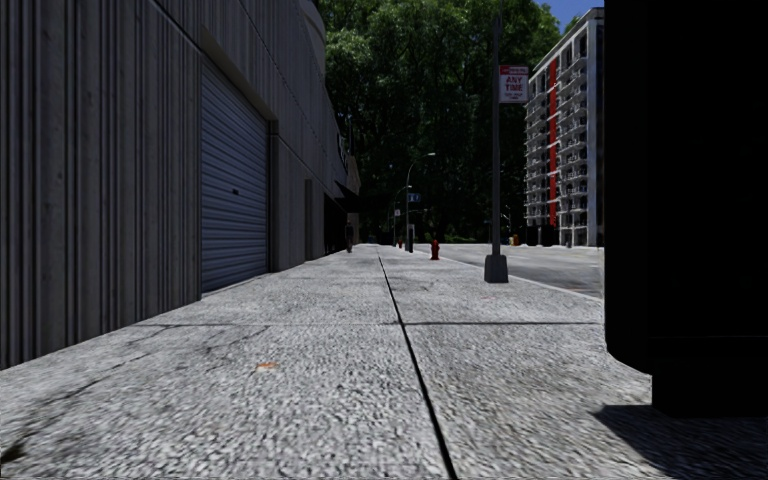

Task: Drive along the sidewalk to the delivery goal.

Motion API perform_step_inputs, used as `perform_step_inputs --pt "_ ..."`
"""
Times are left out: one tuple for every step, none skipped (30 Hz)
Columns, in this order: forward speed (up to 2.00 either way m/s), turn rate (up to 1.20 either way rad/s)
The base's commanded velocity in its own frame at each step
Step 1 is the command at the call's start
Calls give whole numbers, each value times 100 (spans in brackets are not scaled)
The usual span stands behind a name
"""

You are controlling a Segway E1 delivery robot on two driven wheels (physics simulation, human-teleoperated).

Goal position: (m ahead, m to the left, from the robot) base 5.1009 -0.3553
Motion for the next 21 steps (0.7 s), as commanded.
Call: perform_step_inputs --pt "200 -6" --pt "200 -14" --pt "200 -14" --pt "198 -16" --pt "192 -17" --pt "190 -17" --pt "189 -17" --pt "189 -17" --pt "189 -17" --pt "189 -17" --pt "189 -17" --pt "189 -17" --pt "189 -17" --pt "189 -17" --pt "189 -17" --pt "187 -17" --pt "186 -17" --pt "185 -17" --pt "183 -17" --pt "180 -17" --pt "180 -17"
